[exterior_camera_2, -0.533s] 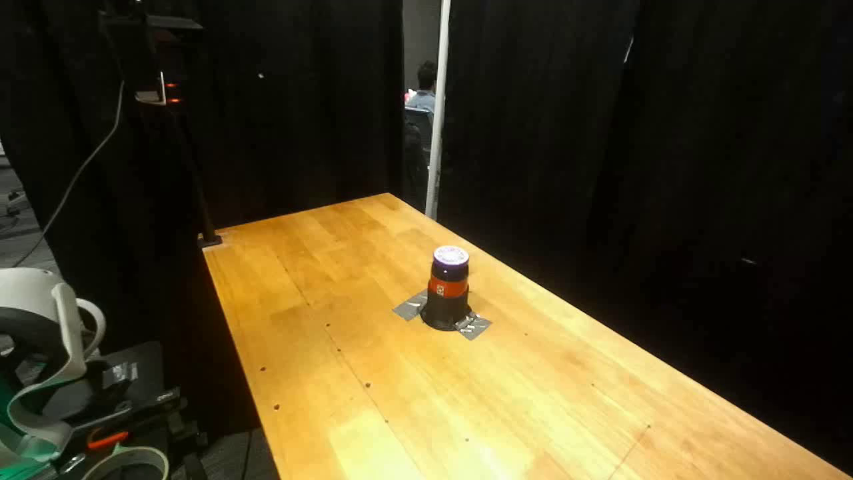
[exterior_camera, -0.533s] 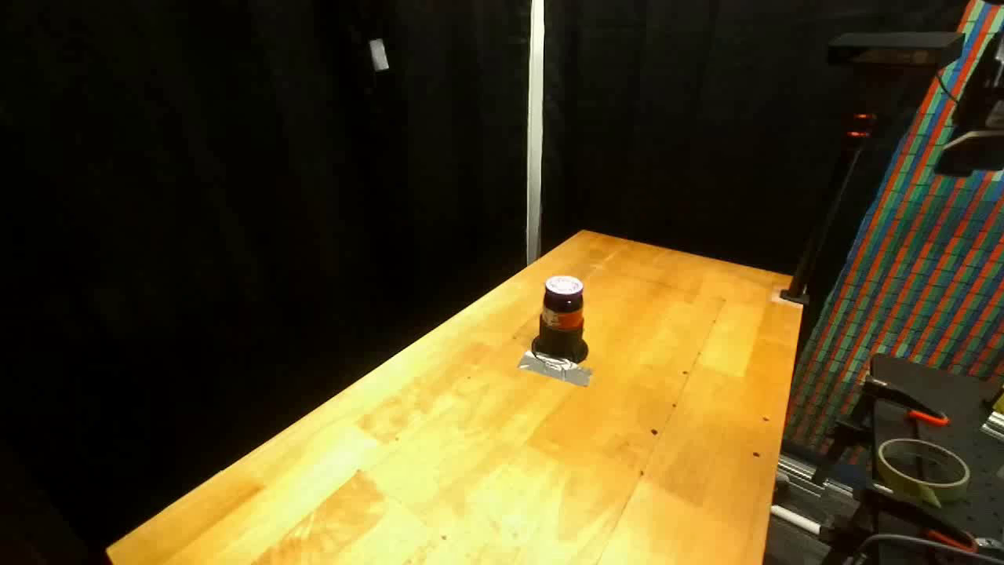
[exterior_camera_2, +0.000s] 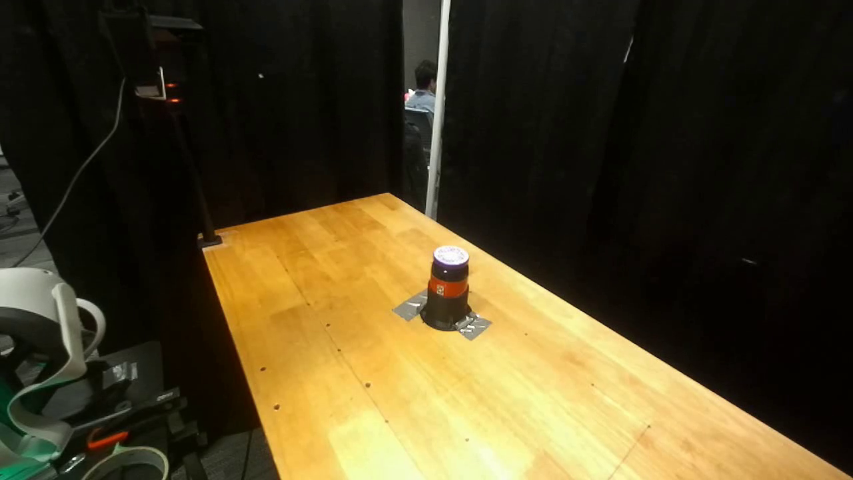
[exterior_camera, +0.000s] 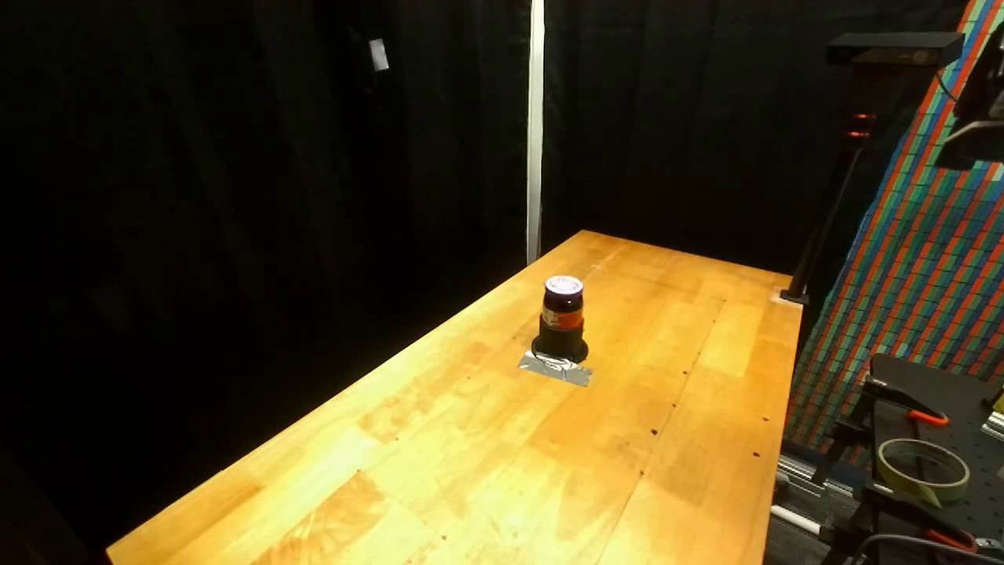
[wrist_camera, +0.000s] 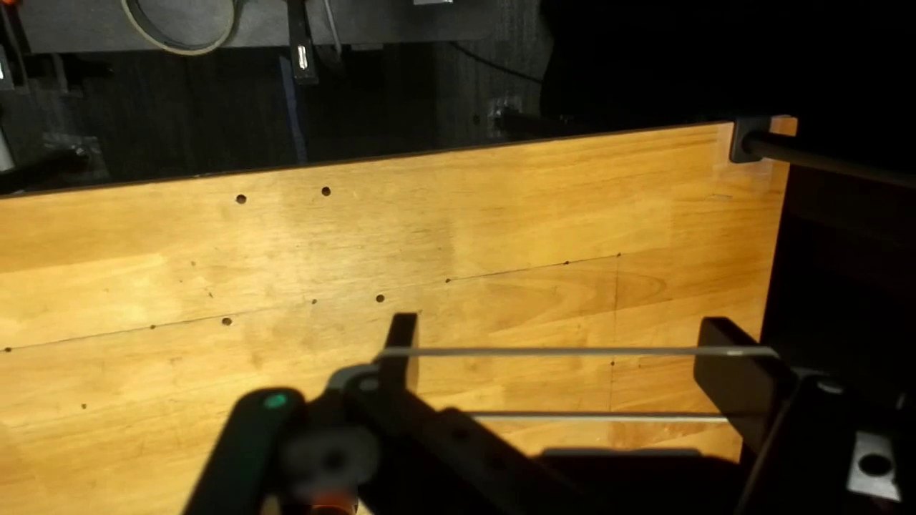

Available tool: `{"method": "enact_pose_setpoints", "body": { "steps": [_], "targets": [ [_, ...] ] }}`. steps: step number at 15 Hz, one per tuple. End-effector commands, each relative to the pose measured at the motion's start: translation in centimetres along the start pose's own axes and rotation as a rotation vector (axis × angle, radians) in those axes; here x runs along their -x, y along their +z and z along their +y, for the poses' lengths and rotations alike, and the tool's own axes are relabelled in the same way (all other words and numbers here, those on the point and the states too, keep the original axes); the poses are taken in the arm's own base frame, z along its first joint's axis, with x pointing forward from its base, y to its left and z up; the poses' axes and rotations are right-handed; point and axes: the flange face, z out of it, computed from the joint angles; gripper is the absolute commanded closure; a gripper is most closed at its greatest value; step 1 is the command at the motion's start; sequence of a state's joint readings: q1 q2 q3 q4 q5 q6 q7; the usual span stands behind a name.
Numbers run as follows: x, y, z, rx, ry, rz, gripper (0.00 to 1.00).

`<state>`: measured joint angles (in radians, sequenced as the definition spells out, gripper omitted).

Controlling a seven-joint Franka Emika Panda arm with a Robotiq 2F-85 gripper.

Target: Place the rubber band over the brown cup

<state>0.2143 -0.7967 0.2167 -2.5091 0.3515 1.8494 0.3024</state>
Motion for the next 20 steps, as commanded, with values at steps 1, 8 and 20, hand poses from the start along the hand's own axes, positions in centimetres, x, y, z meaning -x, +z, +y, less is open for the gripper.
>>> {"method": "enact_pose_setpoints", "body": {
  "steps": [1, 8, 20],
  "targets": [
    [-1.6, 0.1, 1.9, -0.01, -0.035, -0.013, 0.0],
    [-10.4, 2.9, 10.2, -0.033, -0.207, -0.102, 0.0],
    [-29.4, 12.7, 8.4, 0.089, -0.372, -0.185, 0.0]
  ]
}}
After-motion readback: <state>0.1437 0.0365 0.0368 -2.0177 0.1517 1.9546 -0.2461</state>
